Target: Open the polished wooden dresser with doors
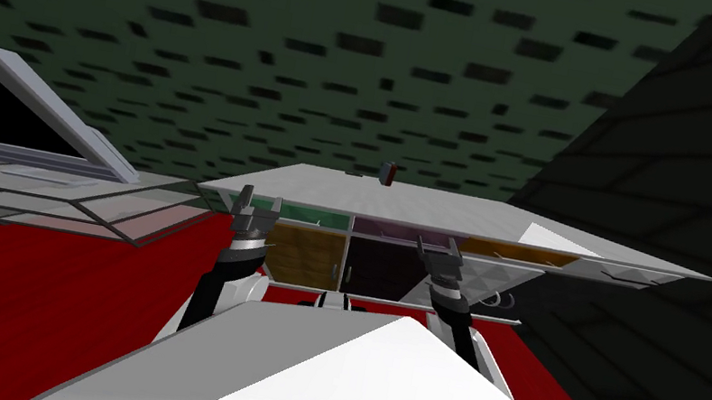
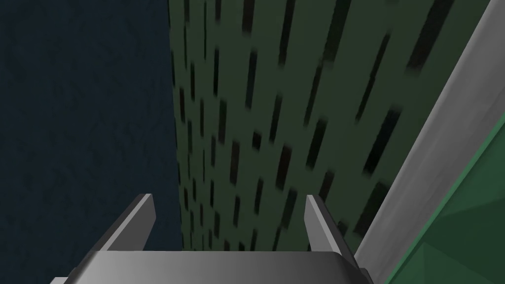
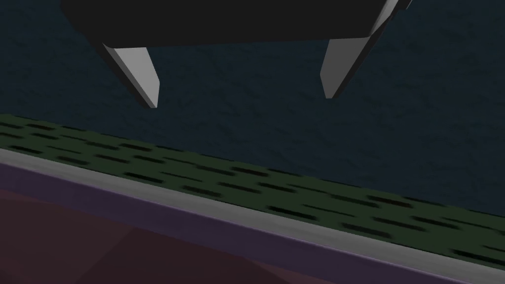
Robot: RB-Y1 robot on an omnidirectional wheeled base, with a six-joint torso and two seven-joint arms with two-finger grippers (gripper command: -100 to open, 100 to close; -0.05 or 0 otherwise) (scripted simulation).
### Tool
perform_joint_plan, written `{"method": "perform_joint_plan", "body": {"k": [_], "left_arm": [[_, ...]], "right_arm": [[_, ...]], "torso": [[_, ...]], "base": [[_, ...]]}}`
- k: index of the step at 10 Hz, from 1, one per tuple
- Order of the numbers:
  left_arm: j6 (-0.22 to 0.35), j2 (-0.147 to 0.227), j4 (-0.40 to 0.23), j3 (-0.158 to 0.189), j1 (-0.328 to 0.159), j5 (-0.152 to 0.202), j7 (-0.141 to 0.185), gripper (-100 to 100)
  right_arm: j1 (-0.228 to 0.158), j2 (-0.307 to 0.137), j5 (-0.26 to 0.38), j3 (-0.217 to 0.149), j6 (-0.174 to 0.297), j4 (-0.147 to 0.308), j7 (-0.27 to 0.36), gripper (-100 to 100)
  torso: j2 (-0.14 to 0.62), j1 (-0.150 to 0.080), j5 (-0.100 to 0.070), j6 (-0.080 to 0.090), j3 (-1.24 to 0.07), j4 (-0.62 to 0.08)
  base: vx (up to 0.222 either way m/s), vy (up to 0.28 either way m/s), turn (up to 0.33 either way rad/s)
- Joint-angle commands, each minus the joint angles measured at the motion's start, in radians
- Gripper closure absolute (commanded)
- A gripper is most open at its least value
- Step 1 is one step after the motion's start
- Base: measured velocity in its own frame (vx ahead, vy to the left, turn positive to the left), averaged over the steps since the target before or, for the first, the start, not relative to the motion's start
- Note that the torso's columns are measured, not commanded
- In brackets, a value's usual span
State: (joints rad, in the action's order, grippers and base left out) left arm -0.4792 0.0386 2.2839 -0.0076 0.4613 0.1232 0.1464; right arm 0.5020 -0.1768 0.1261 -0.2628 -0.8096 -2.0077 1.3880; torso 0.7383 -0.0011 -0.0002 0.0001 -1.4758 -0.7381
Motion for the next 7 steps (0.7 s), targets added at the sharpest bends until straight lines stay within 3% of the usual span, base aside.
{"method": "perform_joint_plan", "body": {"k": [1,7], "left_arm": [[0.0,0.0,0.0,0.0,0.0,0.0,0.0,0],[0.0,0.0,0.0,0.0,0.0,0.0,0.0,0]], "right_arm": [[0.001,0.003,0.004,-0.02,-0.014,0.027,0.075,-100],[0.001,0.011,0.011,-0.058,-0.045,0.084,0.226,-100]], "torso": [[-0.001,0.001,0.0,0.0,0.0,0.0],[0.0,0.002,0.0,0.0,0.0,0.0]], "base": [[0.013,0.062,0.026],[0.005,0.052,0.022]]}}
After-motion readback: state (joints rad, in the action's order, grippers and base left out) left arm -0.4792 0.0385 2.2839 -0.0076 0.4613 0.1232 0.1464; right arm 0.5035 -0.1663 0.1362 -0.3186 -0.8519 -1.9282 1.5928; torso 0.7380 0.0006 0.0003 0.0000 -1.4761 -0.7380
